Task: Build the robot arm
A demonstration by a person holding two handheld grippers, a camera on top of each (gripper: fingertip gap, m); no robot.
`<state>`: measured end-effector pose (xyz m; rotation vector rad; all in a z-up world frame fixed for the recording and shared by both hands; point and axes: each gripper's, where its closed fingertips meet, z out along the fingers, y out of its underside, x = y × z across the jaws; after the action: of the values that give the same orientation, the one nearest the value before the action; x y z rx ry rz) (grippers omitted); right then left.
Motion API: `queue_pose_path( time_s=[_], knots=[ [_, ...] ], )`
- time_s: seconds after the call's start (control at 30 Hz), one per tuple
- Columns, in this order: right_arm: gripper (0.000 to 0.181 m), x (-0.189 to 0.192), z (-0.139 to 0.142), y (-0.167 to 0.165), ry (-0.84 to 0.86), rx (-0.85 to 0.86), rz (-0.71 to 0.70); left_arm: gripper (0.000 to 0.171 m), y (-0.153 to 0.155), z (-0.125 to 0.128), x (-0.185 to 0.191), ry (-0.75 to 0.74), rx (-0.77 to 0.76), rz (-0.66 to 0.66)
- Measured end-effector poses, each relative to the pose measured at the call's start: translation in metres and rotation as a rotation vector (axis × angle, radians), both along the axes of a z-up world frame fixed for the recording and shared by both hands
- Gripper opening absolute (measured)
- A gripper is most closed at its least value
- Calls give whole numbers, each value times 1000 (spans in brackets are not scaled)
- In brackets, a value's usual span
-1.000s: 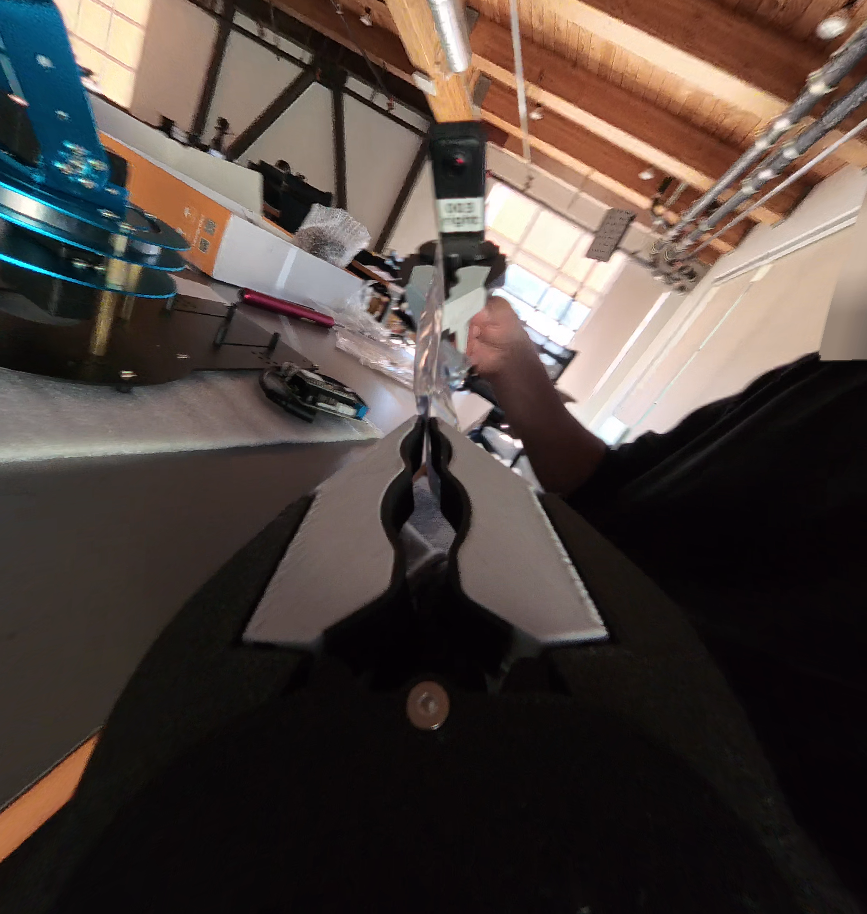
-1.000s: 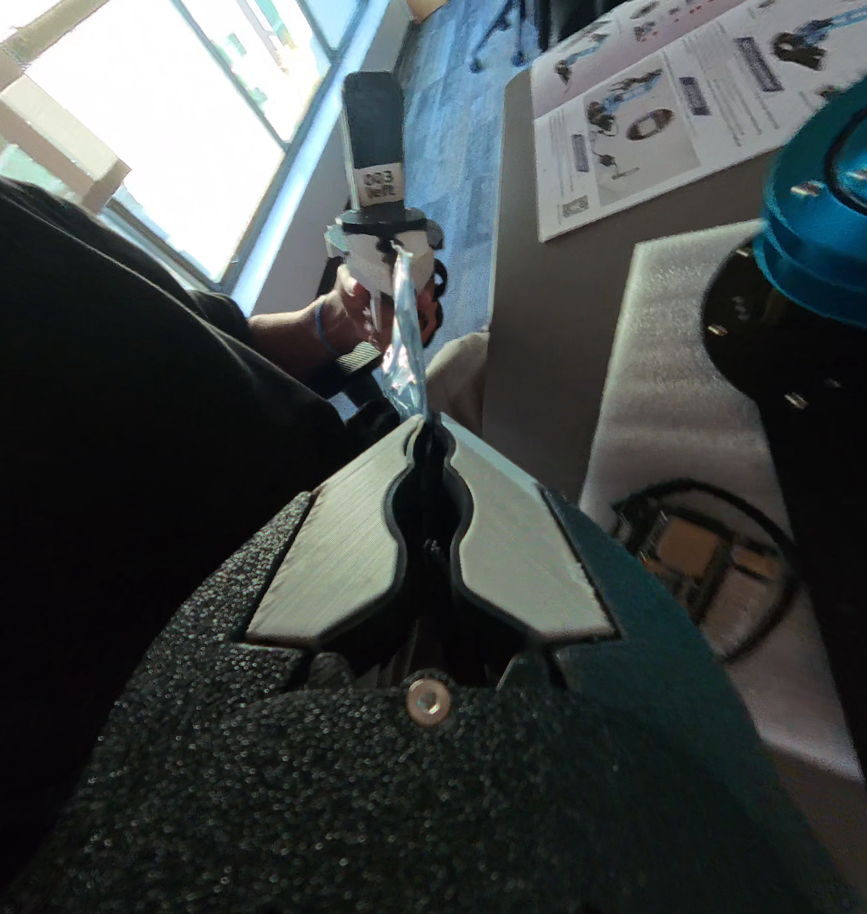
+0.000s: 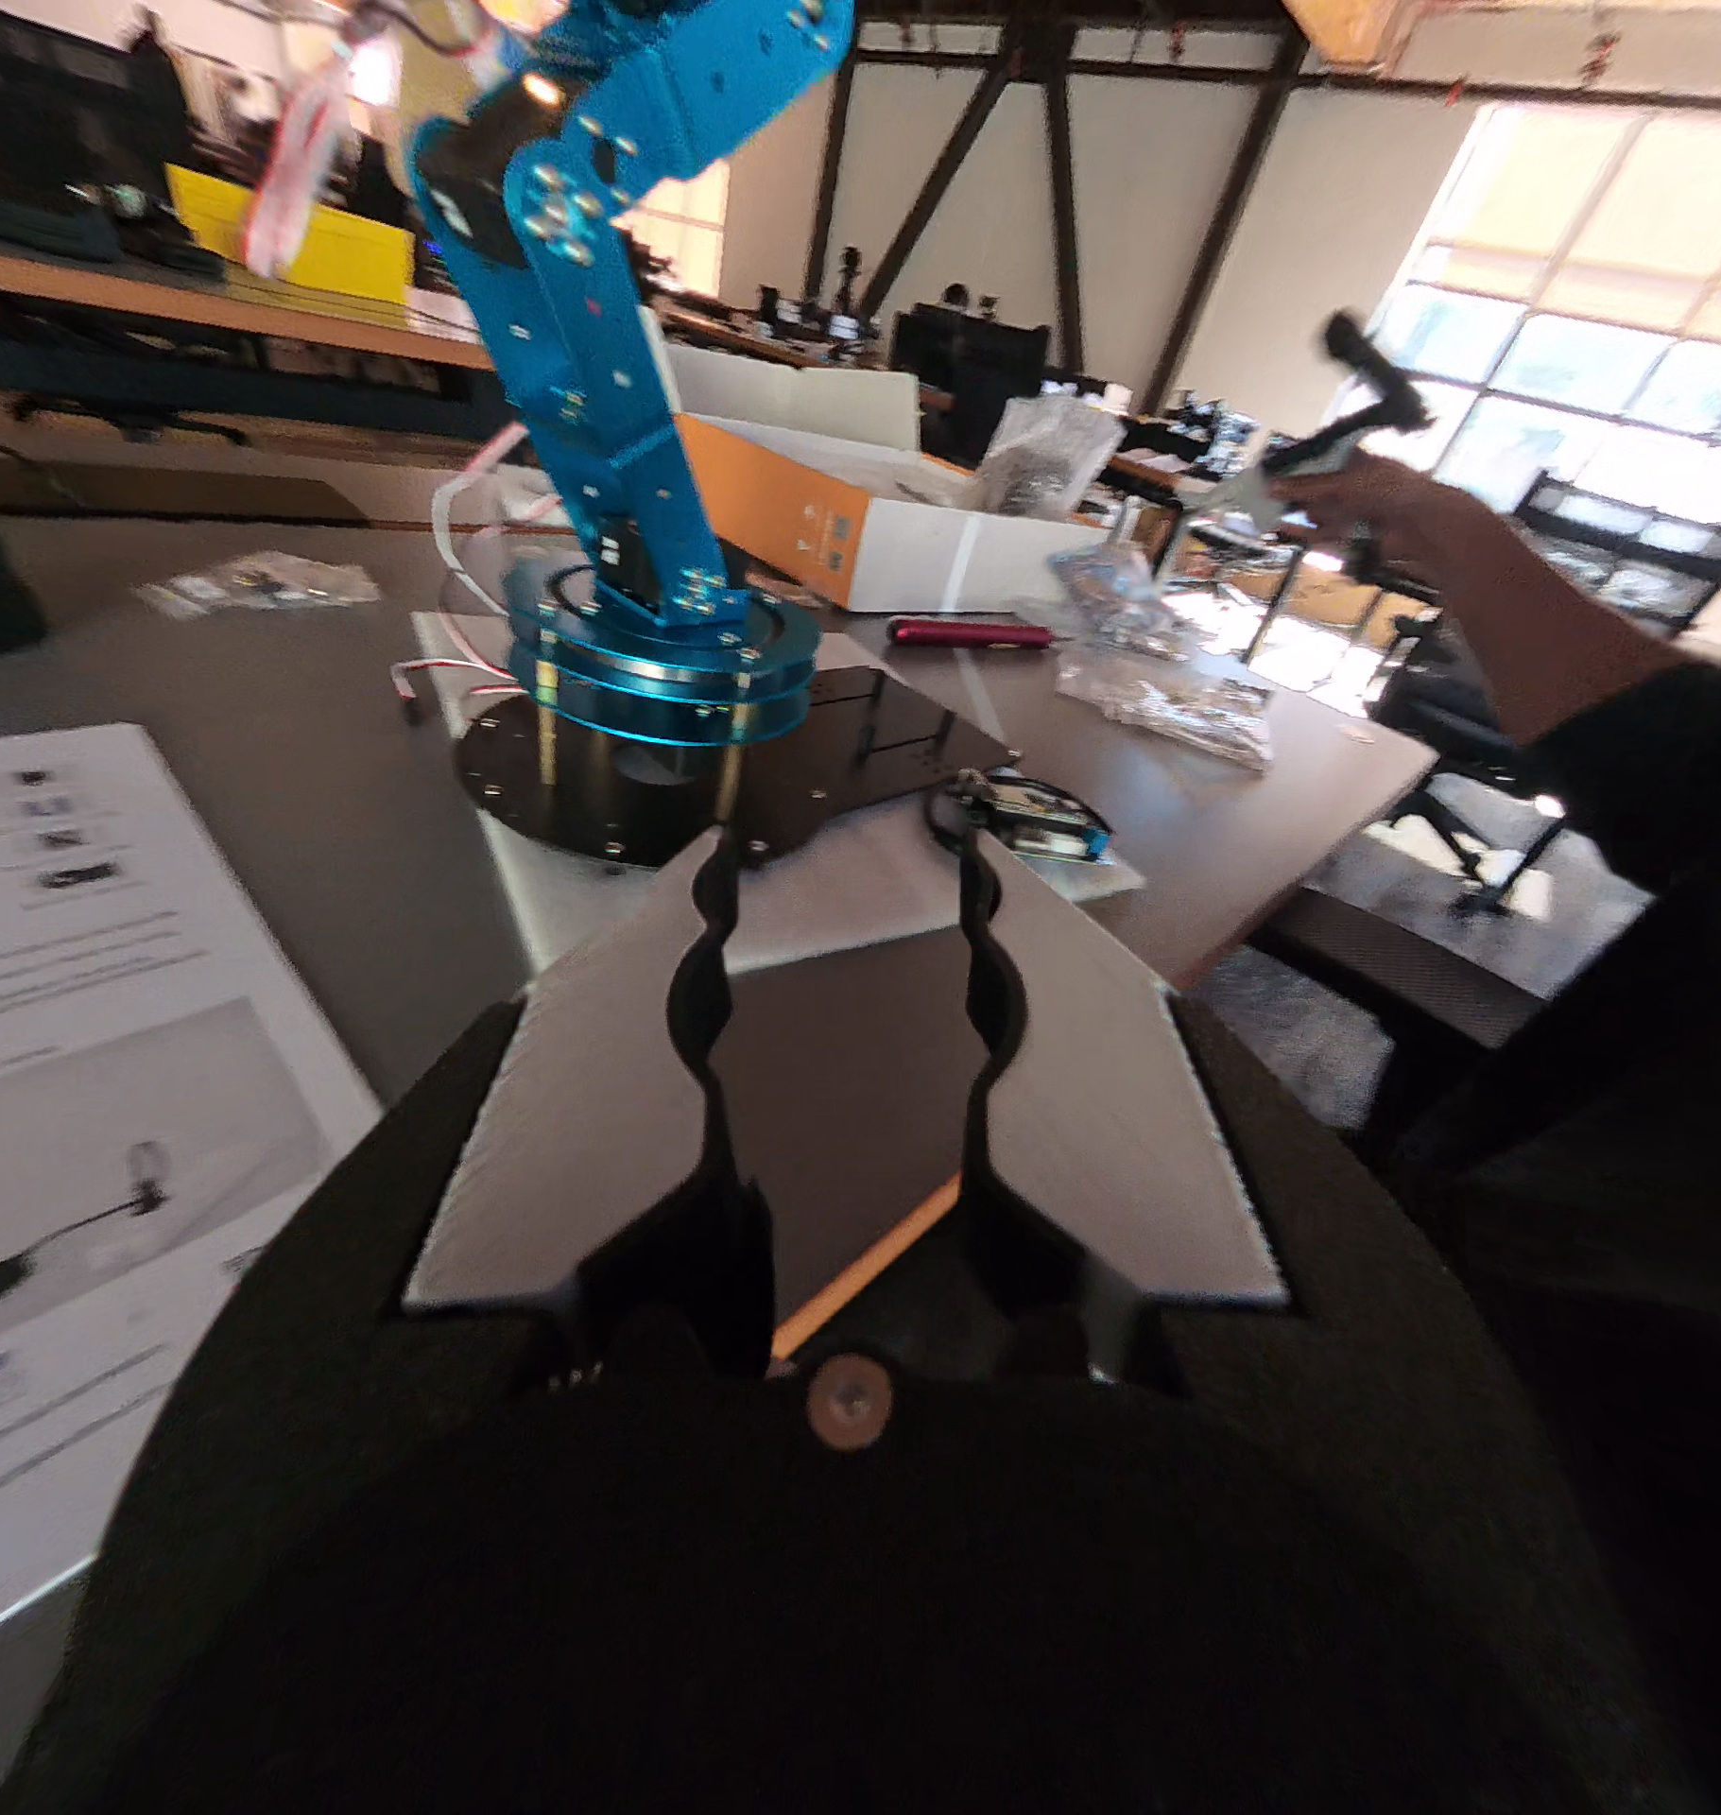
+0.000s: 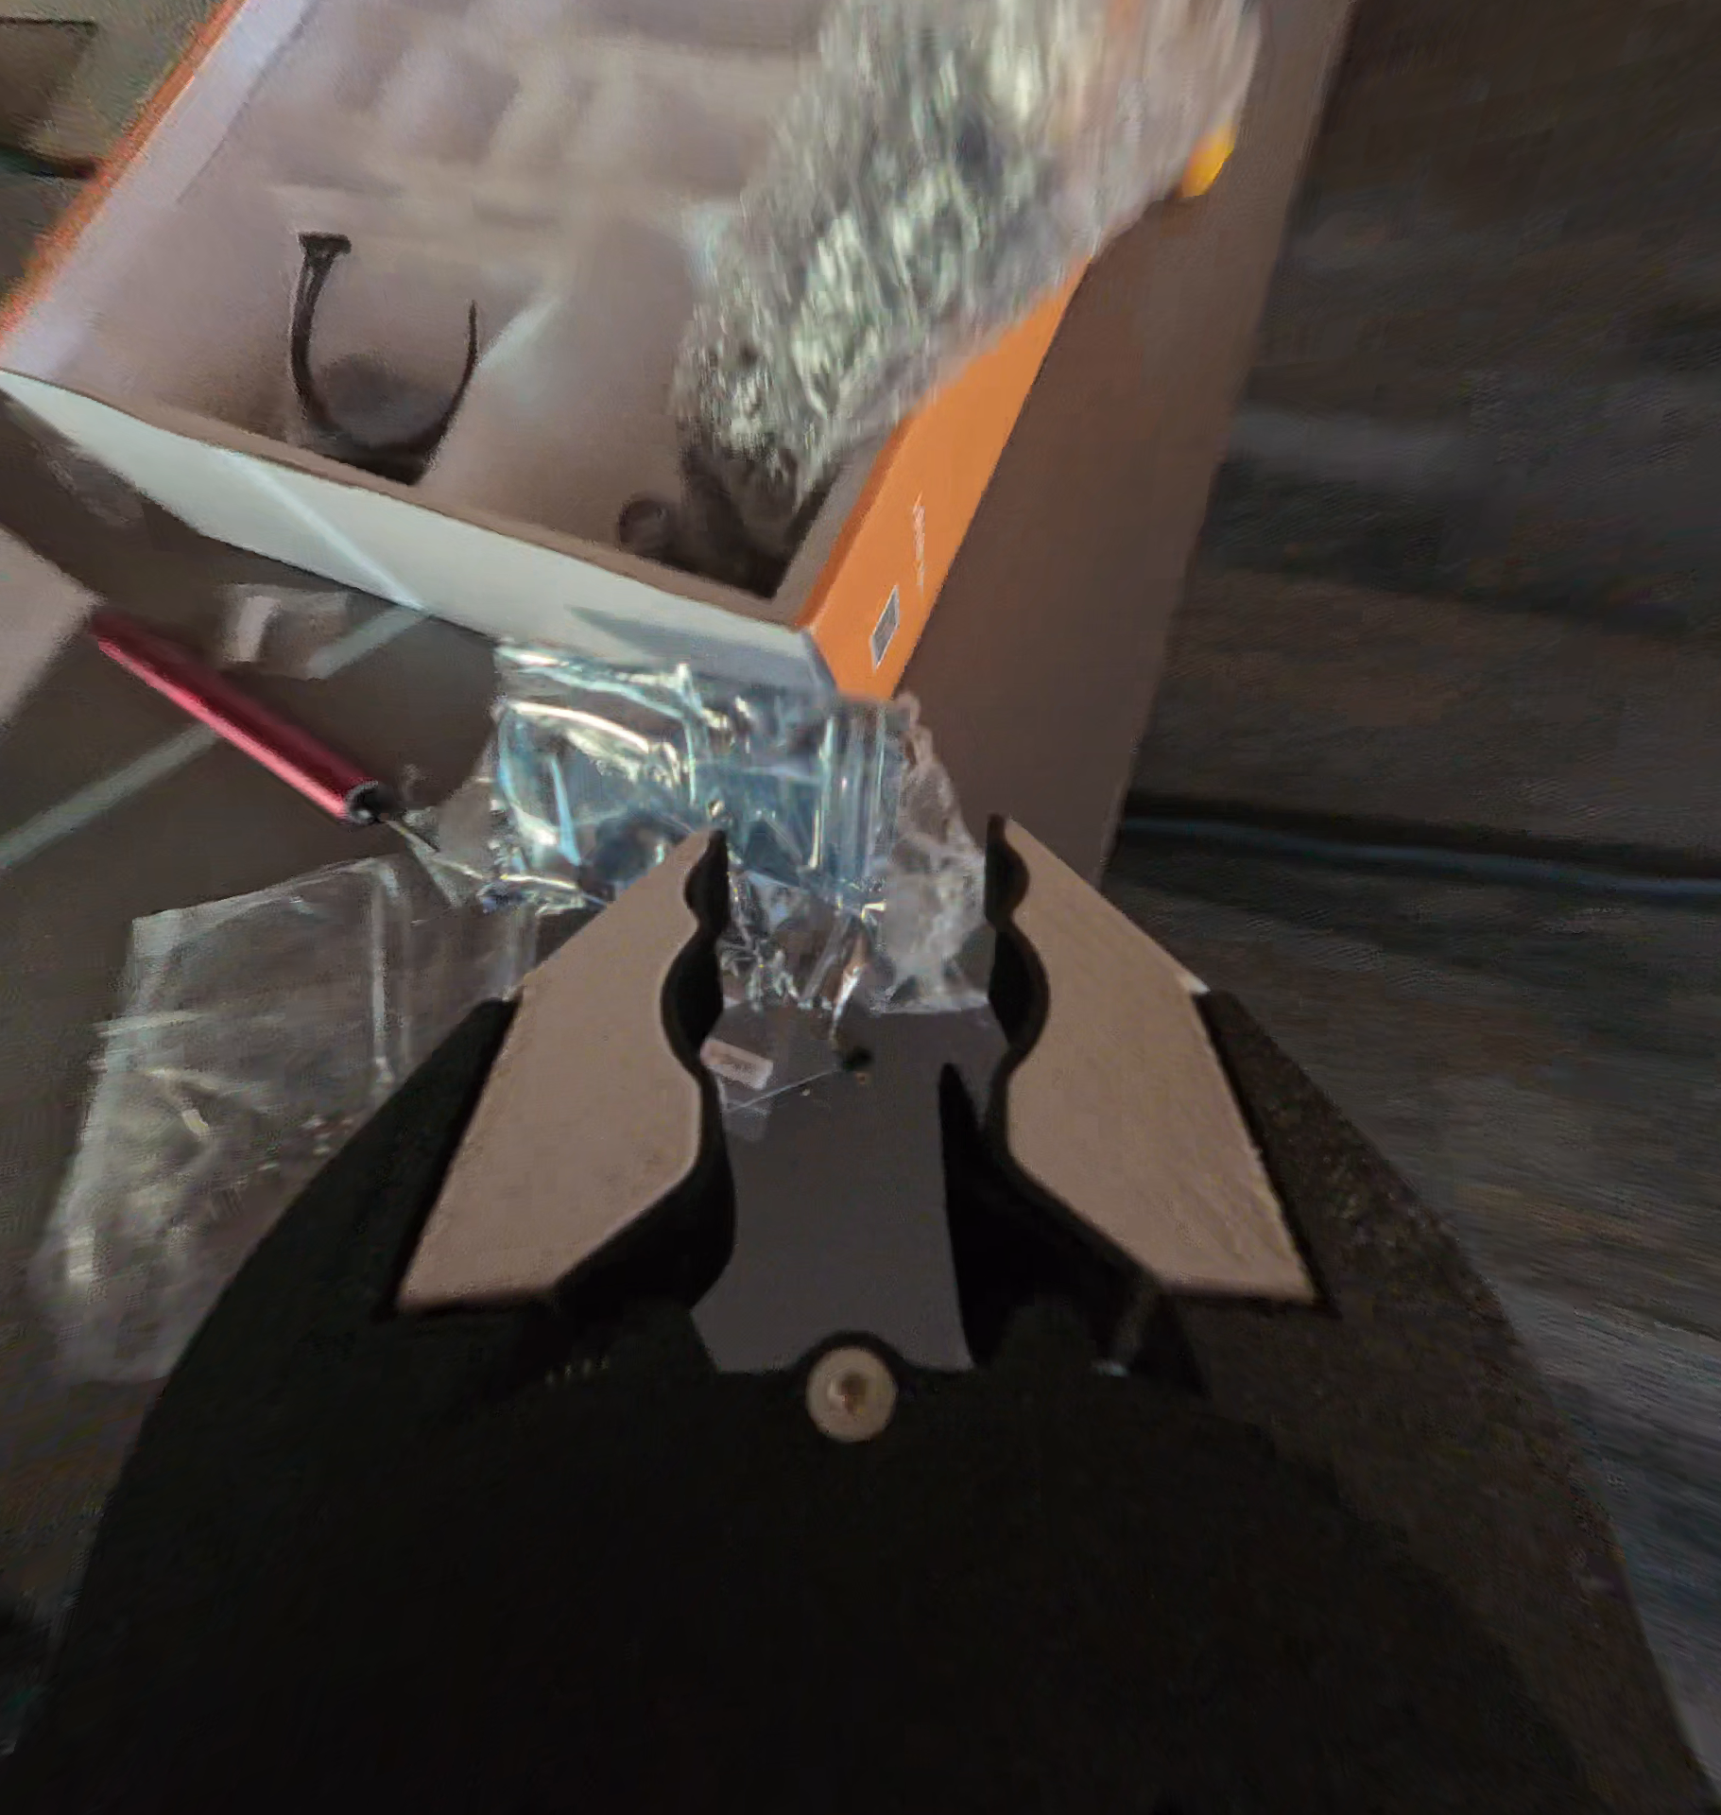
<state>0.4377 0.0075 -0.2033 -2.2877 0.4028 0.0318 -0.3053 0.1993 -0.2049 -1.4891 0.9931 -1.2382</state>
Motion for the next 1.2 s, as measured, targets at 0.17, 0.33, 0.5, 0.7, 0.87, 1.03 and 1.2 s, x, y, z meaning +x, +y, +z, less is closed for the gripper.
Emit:
queue_pose_path(
  time_s=[0.17, 0.33, 0.5, 0.7, 0.87, 1.03, 1.2],
  knots=[
    [54, -105, 100, 11, -437, 346, 67, 45, 36, 21, -23, -30, 43, 176],
    [36, -272, 108, 45, -602, 660, 194, 46, 77, 42, -48, -62, 28, 329],
    [53, -381, 63, 93, -262, 710, 324, 46, 126, 32, -88, 127, 131, 539],
    [33, -432, 39, 133, -112, 632, 426, 57, 219, 34, -166, 462, 219, 1071],
    [25, -401, 53, 174, -120, 743, 232, 67, 252, 10, -165, 515, 60, 966],
    [31, -358, 13, 202, -231, 606, 28, 59, 255, -45, -163, 393, -136, 925],
    [33, -315, -3, 208, -287, 554, -121, 57, 249, -44, -137, 196, -242, 841]
  ],
)
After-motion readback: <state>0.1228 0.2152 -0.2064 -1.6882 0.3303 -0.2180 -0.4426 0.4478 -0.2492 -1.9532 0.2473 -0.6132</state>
